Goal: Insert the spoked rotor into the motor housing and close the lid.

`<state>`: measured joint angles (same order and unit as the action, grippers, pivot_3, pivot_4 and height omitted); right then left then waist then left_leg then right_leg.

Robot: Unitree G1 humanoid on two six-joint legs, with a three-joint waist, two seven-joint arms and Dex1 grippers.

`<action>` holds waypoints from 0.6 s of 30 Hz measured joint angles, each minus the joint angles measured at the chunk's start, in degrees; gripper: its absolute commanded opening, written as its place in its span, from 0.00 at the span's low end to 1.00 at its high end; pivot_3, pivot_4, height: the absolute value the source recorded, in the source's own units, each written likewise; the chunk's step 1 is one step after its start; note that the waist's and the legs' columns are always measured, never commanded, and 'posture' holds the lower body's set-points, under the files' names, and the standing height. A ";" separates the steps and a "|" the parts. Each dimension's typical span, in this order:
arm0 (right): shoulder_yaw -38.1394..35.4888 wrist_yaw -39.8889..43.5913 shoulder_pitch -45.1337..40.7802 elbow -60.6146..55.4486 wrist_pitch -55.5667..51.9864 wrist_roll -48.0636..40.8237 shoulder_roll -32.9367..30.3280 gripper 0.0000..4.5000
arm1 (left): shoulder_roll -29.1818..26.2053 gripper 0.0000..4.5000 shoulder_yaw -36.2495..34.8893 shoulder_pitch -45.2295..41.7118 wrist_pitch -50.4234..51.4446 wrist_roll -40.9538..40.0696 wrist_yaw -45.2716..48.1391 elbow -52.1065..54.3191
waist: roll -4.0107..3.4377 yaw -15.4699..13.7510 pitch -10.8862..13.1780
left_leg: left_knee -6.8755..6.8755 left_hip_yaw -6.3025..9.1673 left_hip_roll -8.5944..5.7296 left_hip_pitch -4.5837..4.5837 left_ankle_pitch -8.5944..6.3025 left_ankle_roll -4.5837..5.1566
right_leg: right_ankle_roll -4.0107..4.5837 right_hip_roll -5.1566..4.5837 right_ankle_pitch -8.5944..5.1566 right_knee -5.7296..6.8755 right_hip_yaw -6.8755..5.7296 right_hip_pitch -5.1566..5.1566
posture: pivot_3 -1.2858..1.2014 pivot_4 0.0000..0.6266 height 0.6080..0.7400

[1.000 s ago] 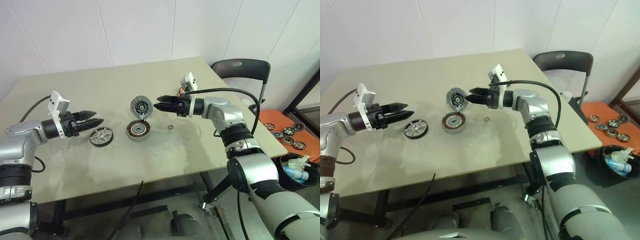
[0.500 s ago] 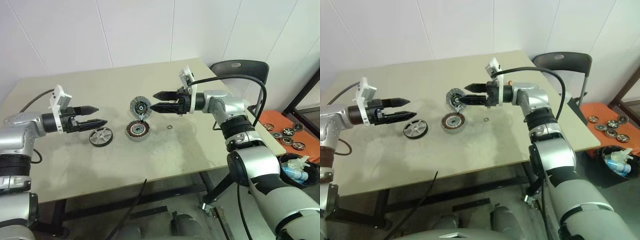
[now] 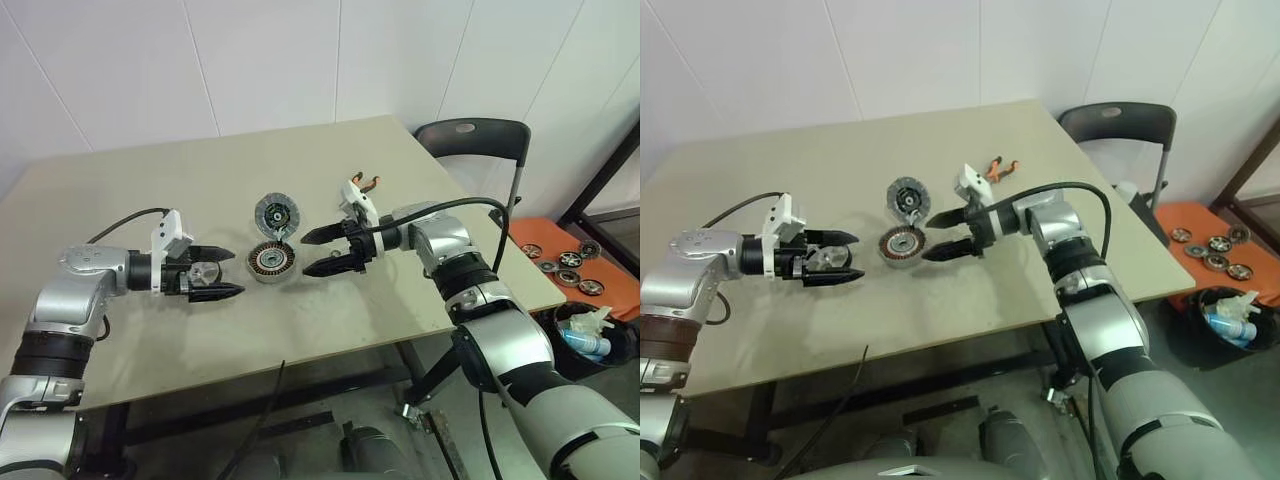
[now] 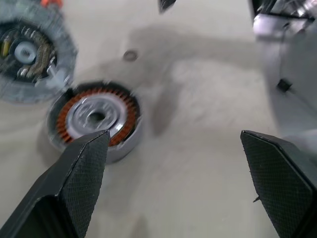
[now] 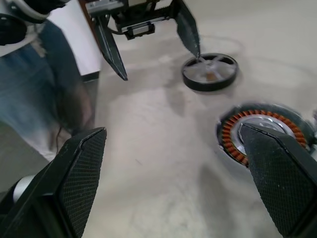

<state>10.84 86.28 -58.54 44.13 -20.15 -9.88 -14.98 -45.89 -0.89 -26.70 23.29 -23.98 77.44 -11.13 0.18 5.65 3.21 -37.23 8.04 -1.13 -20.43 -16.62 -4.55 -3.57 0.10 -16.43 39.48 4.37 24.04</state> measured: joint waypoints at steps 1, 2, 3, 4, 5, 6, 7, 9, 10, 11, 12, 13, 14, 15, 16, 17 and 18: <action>0.00 0.32 -0.01 -1.29 -0.63 -0.31 0.00 1.00 | -0.18 1.00 -0.22 -0.06 0.15 -0.49 0.07 0.71 | 0.00 0.00 0.00 | 0.00 0.00 -0.01 0.05 0.00 0.00 | 0.00 0.00 0.00 0.00 -0.01 -0.05 | 0.52 0.00 1.00; -0.01 0.59 -0.05 -2.09 -0.88 -0.51 0.00 1.00 | -0.21 1.00 -0.38 -0.26 0.44 -0.59 0.03 0.85 | 0.00 -0.01 0.00 | 0.00 0.00 -0.02 0.11 0.00 0.00 | 0.00 0.01 0.00 0.00 -0.01 -0.11 | 0.52 0.00 1.00; -0.03 0.69 -0.10 -2.37 -1.00 -0.54 0.00 1.00 | -0.21 1.00 -0.47 -0.81 1.18 -0.90 -0.16 0.81 | 0.00 -0.06 0.00 | -0.04 0.00 -0.04 0.12 0.00 0.00 | 0.00 0.03 0.00 0.00 -0.07 -0.17 | 0.52 0.00 1.00; -0.03 0.69 -0.10 -2.36 -1.08 -0.54 0.01 1.00 | -0.21 1.00 -0.66 -1.25 1.42 -1.26 -0.30 0.81 | 0.00 -0.08 0.00 | -0.08 0.01 -0.04 0.13 0.00 0.00 | 0.00 0.03 0.00 -0.01 -0.10 -0.21 | 0.52 0.00 1.00; -0.06 0.66 -0.11 -2.31 -1.10 -0.53 0.00 1.00 | -0.22 1.00 -0.90 -1.74 1.50 -1.51 -0.44 0.73 | 0.00 -0.09 0.00 | -0.08 0.00 -0.04 0.14 0.00 0.00 | 0.00 0.03 0.00 -0.01 -0.10 -0.23 | 0.52 0.00 1.00; -0.10 0.61 -0.19 -2.18 -1.10 -0.54 0.01 1.00 | -0.27 1.00 -1.10 -2.16 1.51 -1.57 -0.47 0.62 | 0.00 -0.09 0.00 | -0.09 0.00 -0.05 0.14 0.00 0.00 | 0.00 0.04 0.00 -0.01 -0.10 -0.24 | 0.52 0.00 1.00; -0.16 0.50 -0.52 -1.82 -1.10 -0.54 0.07 1.00 | -0.52 1.00 -1.37 -2.41 1.51 -1.62 -0.46 0.51 | 0.00 -0.08 0.00 | -0.09 -0.01 -0.06 0.15 0.00 0.00 | 0.00 0.04 0.00 -0.02 -0.10 -0.25 | 0.52 0.00 1.00; -0.57 0.08 -1.18 -1.12 -1.08 -0.54 0.01 1.00 | -1.05 1.00 -2.16 -2.41 1.59 -1.72 -0.46 0.38 | 0.00 0.04 0.00 | -0.06 0.00 -0.05 0.16 0.00 0.00 | 0.00 0.05 0.00 -0.03 -0.10 -0.24 | 0.52 0.00 1.00; -0.62 -0.06 -1.29 -1.05 -1.06 -0.54 -0.08 1.00 | -1.16 1.00 -2.36 -2.36 1.64 -1.78 -0.46 0.37 | 0.00 0.03 0.00 | -0.05 0.00 -0.04 0.16 0.00 0.00 | 0.00 0.05 0.00 -0.04 -0.10 -0.24 | 0.52 0.00 1.00; -0.62 -0.24 -1.32 -1.02 -0.97 -0.53 -0.08 1.00 | -1.29 1.00 -2.66 -2.16 1.73 -1.84 -0.43 0.38 | 0.00 0.03 0.00 | -0.04 0.00 -0.04 0.16 0.00 0.00 | 0.00 0.04 0.00 -0.05 -0.10 -0.24 | 0.52 0.00 1.00; -0.62 -0.44 -1.32 -0.93 -0.88 -0.53 -0.08 1.00 | -1.40 1.00 -2.87 -1.92 1.98 -1.92 -0.43 0.40 | 0.00 0.02 0.00 | -0.04 0.01 -0.03 0.15 0.00 0.00 | 0.00 0.04 0.00 -0.05 -0.10 -0.23 | 0.52 0.00 1.00; -0.64 -0.64 -1.33 -0.84 -0.83 -0.54 -0.07 1.00 | -1.48 1.00 -3.02 -1.56 2.24 -2.04 -0.43 0.43 | 0.00 0.01 0.00 | -0.03 0.01 -0.03 0.16 0.00 0.00 | 0.00 0.04 0.00 -0.05 -0.09 -0.23 | 0.52 0.00 1.00; -0.74 -0.97 -1.33 -0.62 -0.79 -0.54 -0.06 1.00 | -1.48 1.00 -3.19 -1.05 2.36 -2.11 -0.44 0.45 | 0.00 0.00 0.00 | -0.04 0.01 -0.03 0.15 0.00 0.00 | 0.00 0.03 0.00 -0.05 -0.09 -0.24 | 0.52 0.00 1.00; -1.06 -1.35 -1.33 -0.26 -0.79 -0.57 -0.04 1.00 | -1.48 1.00 -3.19 -0.70 2.42 -2.11 -0.47 0.44 | 0.00 -0.03 0.00 | -0.06 0.01 -0.03 0.14 0.00 0.00 | 0.00 0.03 0.00 -0.05 -0.10 -0.24 | 0.52 0.00 1.00; -1.57 -1.78 -1.33 0.17 -0.80 -0.65 -0.01 1.00 | -1.48 1.00 -3.19 -0.55 2.43 -2.11 -0.51 0.44 | 0.00 -0.07 0.00 | -0.07 0.01 -0.03 0.14 0.00 0.00 | 0.00 0.02 0.00 -0.05 -0.09 -0.24 | 0.52 0.00 1.00; -2.16 -2.20 -1.40 0.54 -0.80 -0.84 0.03 1.00 | -1.48 1.00 -3.22 -0.56 2.43 -2.11 -0.60 0.44 | 0.00 -0.09 0.00 | -0.07 0.01 -0.03 0.15 0.00 0.00 | 0.00 0.01 0.00 -0.05 -0.10 -0.25 | 0.52 0.00 1.00; -2.47 -2.53 -1.58 0.90 -0.80 -1.06 0.04 1.00 | -1.48 1.00 -3.27 -0.56 2.42 -2.11 -0.74 0.44 | 0.00 -0.09 0.00 | -0.07 0.01 -0.03 0.15 0.00 0.00 | 0.00 0.01 0.00 -0.05 -0.09 -0.25 | 0.52 0.00 1.00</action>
<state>8.38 83.75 -60.12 45.03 -20.95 -10.94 -14.94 -47.37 -4.16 -27.26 25.71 -26.09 76.70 -10.69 0.18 5.56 3.21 -37.30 8.05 -1.16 -20.28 -16.62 -4.55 -3.57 0.11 -16.43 39.44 4.27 23.78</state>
